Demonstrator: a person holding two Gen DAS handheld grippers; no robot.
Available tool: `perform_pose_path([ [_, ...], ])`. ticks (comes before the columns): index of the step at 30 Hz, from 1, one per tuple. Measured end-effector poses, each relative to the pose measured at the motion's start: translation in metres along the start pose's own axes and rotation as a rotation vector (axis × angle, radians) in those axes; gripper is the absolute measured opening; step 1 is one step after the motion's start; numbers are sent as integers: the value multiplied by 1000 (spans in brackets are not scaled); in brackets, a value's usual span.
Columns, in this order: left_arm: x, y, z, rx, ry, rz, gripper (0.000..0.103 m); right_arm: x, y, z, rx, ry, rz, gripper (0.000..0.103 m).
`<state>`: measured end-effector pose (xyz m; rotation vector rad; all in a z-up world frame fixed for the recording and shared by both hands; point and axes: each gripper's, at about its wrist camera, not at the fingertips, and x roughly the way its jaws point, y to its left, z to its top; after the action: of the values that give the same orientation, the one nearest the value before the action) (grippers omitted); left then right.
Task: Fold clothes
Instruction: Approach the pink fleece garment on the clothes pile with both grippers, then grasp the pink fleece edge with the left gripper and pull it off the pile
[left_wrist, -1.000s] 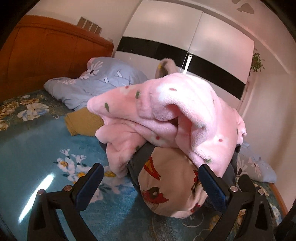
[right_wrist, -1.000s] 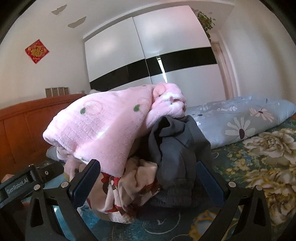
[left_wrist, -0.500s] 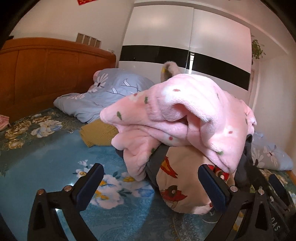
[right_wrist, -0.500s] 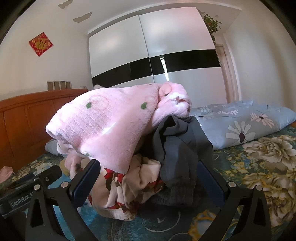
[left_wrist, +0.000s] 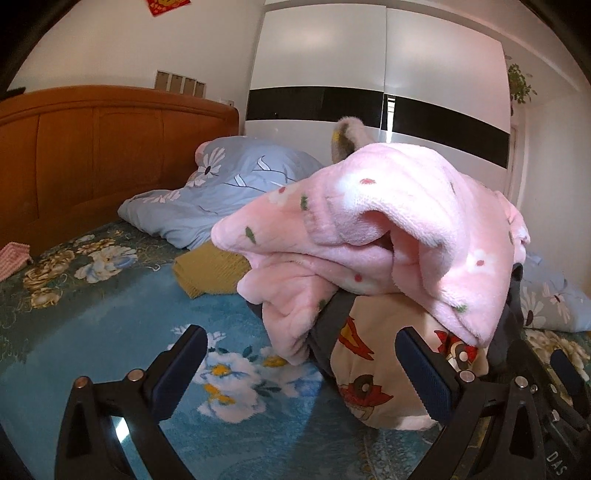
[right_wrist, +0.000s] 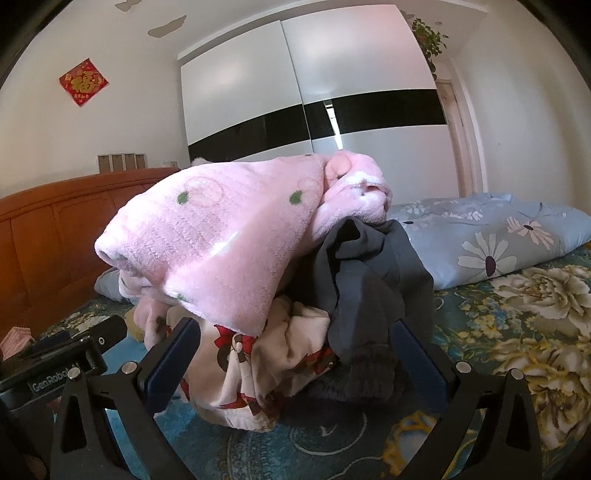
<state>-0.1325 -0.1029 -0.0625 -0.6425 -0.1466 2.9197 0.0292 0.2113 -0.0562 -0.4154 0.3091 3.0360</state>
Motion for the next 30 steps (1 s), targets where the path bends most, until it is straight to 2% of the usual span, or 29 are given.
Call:
perform_pose_path([
  [8,-29,-33,3,116,9,78,103,-1,4,1,-7,14,1,103],
  [12,-39,-63,12,188,-7,136,103,3,2,-1,1,22,6,103],
  [13,-50,-90,12,193,-14,155,103,4,1,-1,4,27,6,103],
  [15,-52,-103,21,229,-37,150,103,6,0,-1,12,42,4,103],
  [16,-64,-126,28,239,-44,163,103,7,-1,-2,17,50,3,103],
  [20,-68,-167,45,333,-107,182,102,11,-3,-3,37,80,-2,103],
  [22,-65,-183,48,379,-103,196,98,13,-5,-4,48,91,-5,103],
  [23,-62,-190,48,406,-96,203,94,13,-6,-3,53,90,-5,103],
  [25,-52,-202,46,442,-72,203,79,13,-8,-3,63,89,-7,103],
  [26,-47,-206,44,451,-56,198,62,13,-9,-3,68,89,-8,103],
  [27,-43,-207,43,441,-48,197,40,13,-10,-3,73,88,-9,103],
  [28,-40,-209,43,419,-45,205,28,13,-11,-3,78,88,-9,103],
  [29,-39,-209,45,391,-46,208,7,13,-12,-2,84,89,-8,103],
  [30,-42,-205,48,348,-55,199,6,13,-13,-2,93,93,-6,103],
])
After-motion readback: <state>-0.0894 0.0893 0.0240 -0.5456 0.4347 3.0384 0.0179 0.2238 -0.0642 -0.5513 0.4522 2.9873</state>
